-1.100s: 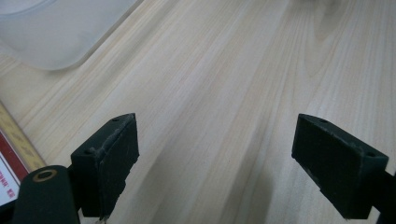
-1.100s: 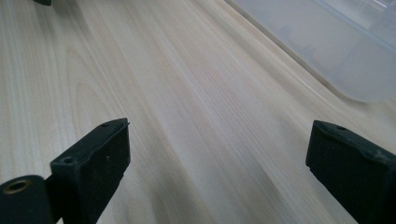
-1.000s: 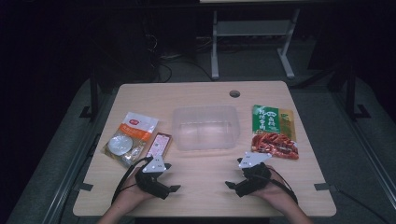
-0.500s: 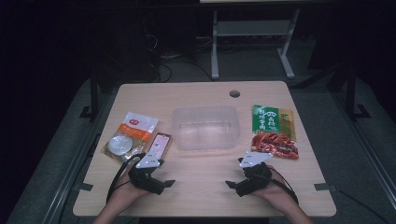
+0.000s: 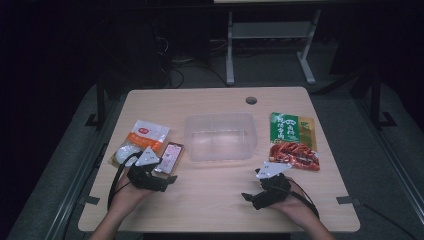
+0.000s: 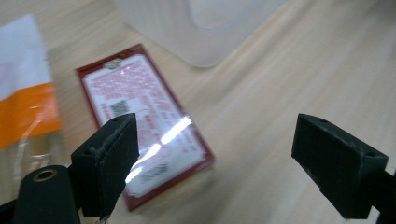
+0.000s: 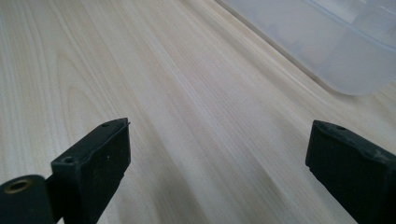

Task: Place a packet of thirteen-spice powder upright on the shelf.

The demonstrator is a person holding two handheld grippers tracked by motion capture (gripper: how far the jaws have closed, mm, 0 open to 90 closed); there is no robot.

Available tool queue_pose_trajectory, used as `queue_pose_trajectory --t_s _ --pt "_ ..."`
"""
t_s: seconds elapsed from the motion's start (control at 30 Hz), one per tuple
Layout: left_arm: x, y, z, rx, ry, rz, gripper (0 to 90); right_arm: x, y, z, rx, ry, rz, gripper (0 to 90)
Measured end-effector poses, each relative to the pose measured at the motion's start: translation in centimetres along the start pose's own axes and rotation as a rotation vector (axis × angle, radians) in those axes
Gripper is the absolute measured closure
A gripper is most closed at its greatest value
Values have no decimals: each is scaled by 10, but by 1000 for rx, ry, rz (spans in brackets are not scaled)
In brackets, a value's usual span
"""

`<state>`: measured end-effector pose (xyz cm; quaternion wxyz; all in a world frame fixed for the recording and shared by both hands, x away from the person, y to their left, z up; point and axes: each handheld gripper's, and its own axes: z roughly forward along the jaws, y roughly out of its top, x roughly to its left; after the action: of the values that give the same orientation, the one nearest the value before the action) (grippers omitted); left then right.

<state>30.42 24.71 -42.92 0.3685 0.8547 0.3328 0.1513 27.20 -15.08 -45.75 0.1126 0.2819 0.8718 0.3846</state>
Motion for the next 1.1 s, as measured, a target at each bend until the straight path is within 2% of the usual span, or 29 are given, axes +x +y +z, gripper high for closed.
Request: queue_pose_trajectory --t_s 0.03,0.1,0.13,0.3,0.57,0.73,0.9,1.1 --pt "4 1 1 4 13 7 143 0 0 0 -1 -1 2 62" --pt "7 1 3 7 32 -28 142 -1 0 0 0 -2 6 62" --pt "10 1 4 13 39 -23 142 -1 0 0 -1 -2 5 62" --pt "17 -1 16 47 69 -73 142 -1 0 0 -1 -5 7 62" --pt "18 2 35 110 95 -69 137 -1 -1 -1 -2 -7 12 62" --pt "17 2 44 157 132 -60 136 -1 -1 -1 -3 -8 12 62" --pt "19 0 45 181 135 -70 176 -2 -1 -1 -4 -11 8 62" --pt "25 -3 41 174 129 -105 296 -1 0 -2 -6 -10 13 63"
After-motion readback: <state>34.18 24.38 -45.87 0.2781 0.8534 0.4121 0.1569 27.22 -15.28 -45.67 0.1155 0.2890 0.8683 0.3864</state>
